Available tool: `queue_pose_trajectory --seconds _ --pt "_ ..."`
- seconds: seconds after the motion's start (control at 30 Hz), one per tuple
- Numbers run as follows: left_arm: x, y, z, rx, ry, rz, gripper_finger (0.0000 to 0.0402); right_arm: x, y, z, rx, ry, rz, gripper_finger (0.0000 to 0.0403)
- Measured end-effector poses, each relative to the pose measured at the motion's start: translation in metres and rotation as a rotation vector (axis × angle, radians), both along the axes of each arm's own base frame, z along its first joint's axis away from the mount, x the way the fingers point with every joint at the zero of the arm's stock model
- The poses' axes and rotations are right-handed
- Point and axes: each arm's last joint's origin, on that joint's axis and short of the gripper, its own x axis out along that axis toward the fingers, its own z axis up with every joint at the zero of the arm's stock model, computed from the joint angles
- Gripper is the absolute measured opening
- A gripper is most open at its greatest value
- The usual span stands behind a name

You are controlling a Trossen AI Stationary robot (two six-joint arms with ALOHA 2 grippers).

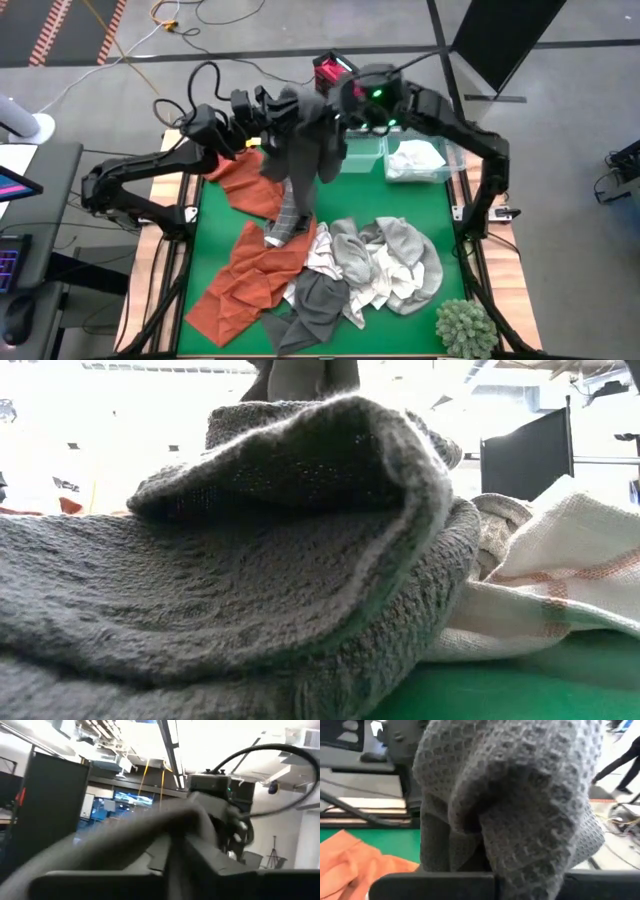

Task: Sort towels by color in basket
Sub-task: Put the gray towel into the left transparent bin

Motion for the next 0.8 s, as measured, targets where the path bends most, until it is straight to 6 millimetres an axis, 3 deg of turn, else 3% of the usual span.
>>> queue_pose_trajectory --seconds 0.2,0.3,0.5,0.8 --pt "-0.013 -0.004 0.003 -0.033 0.062 -0.001 0.0193 -0.028 -0.013 0.017 -0.016 -0.043 -0.060 0.0026" --pt "-0.023 -0.007 0.004 -0.055 0.115 -0.002 0.0232 -0.042 -0.023 0.027 -0.031 -0.082 -0.109 0.0026" --pt "-0.043 -0.012 0.005 -0.085 0.190 0.009 0.0243 -0.067 -0.037 0.044 -0.184 -0.117 -0.324 0.0026" --pt "-0.063 -0.017 0.009 -0.105 0.219 0.054 0.0235 -0.100 -0.045 0.059 -0.331 -0.093 -0.474 0.0026"
